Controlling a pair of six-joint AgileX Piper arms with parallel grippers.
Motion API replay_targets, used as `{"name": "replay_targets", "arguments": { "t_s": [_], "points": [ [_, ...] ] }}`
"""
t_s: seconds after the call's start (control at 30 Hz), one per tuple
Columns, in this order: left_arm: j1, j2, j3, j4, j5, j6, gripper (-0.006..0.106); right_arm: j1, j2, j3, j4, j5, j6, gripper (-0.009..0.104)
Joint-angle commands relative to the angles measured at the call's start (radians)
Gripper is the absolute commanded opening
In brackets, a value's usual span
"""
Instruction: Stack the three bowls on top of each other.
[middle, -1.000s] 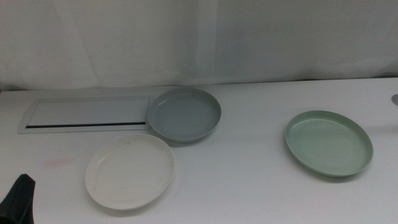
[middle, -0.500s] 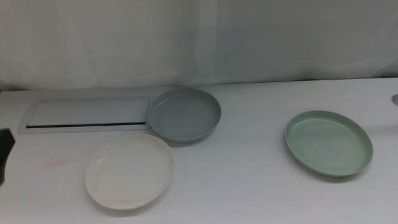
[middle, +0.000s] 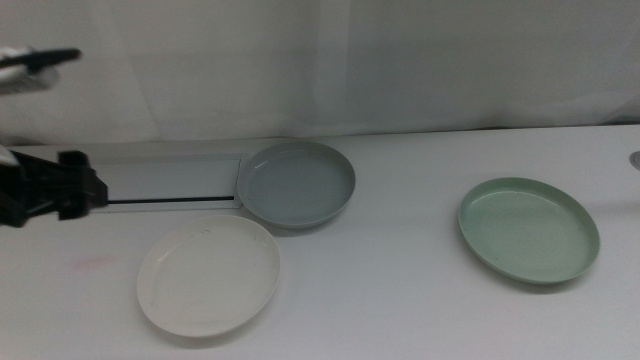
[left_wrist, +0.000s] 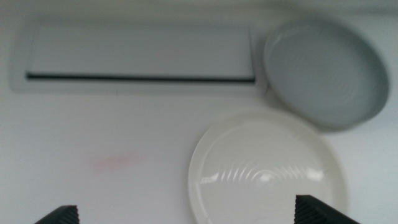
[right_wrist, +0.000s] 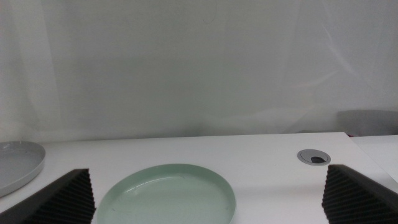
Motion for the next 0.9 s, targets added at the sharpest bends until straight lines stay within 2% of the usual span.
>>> {"name": "replay_targets", "arguments": {
  "t_s": [0.0,0.37,0.87],
  "points": [
    [0.003,0.096,-0.011,-0.01,-0.001,0.024,0.089,0.002,-0.036,0.041,-0.007,-0.002,-0.005,0.103],
    [0.001,0.429,-0.011,-0.012,-0.088,0.041,0.089,0.002,-0.036,0.041,-0.014,-0.002,-0.005,0.103],
    [-0.111,0.645,-0.011,0.014,-0.225,0.025,0.089,0.002,-0.036,0.041,-0.014,-0.002,-0.005,0.103]
  ]
}}
